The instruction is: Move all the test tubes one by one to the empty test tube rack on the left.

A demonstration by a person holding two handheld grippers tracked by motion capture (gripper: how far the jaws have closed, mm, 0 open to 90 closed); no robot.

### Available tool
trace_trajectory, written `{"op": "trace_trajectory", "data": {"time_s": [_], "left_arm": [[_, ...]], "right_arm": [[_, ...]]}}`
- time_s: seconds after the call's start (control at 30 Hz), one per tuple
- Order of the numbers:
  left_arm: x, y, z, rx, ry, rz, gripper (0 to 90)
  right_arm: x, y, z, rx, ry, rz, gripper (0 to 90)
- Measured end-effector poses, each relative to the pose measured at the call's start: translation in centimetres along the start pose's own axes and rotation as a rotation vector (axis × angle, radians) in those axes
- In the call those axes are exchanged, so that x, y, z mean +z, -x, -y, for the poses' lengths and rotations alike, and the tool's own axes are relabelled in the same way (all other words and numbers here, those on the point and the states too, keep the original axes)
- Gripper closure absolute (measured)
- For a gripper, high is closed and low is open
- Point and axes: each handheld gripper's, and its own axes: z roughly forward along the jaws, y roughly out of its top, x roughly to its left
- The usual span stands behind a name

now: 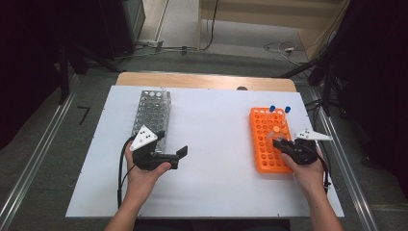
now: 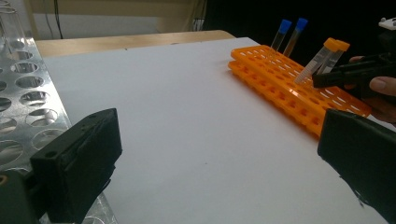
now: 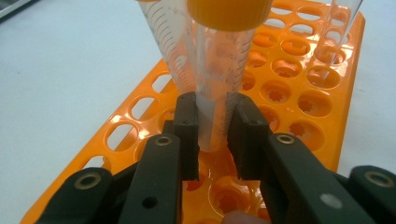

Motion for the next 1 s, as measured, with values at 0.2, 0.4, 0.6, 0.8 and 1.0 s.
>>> {"op": "trace_trajectory", "data": {"time_s": [0.2, 0.4, 0.6, 0.8, 1.0], "left_arm": [[-0.2, -0.1, -0.1, 0.000, 0.002, 0.002, 0.0], [-0.3, 0.1, -0.2, 0.003, 0.006, 0.004, 0.0], [-0.3, 0.4, -0.4, 0.009, 0.007, 0.011, 0.0], [-0.2, 0.7, -0.4, 0.012, 0.005, 0.019, 0.0], [-0.2, 1.2, -0.6, 0.023, 0.006, 0.035, 0.0]], "right_arm": [[-1.1, 0.0, -0.3, 0.030, 0.055, -0.005, 72.7], [-3.3, -0.7, -1.0, 0.019, 0.118, 0.004, 72.7], [-4.4, -1.7, -1.2, 0.018, 0.139, -0.053, 72.7], [-4.3, -3.2, -1.4, -0.012, 0.133, -0.096, 72.7], [-3.6, -5.1, -1.6, -0.036, 0.129, -0.159, 72.7]]}}
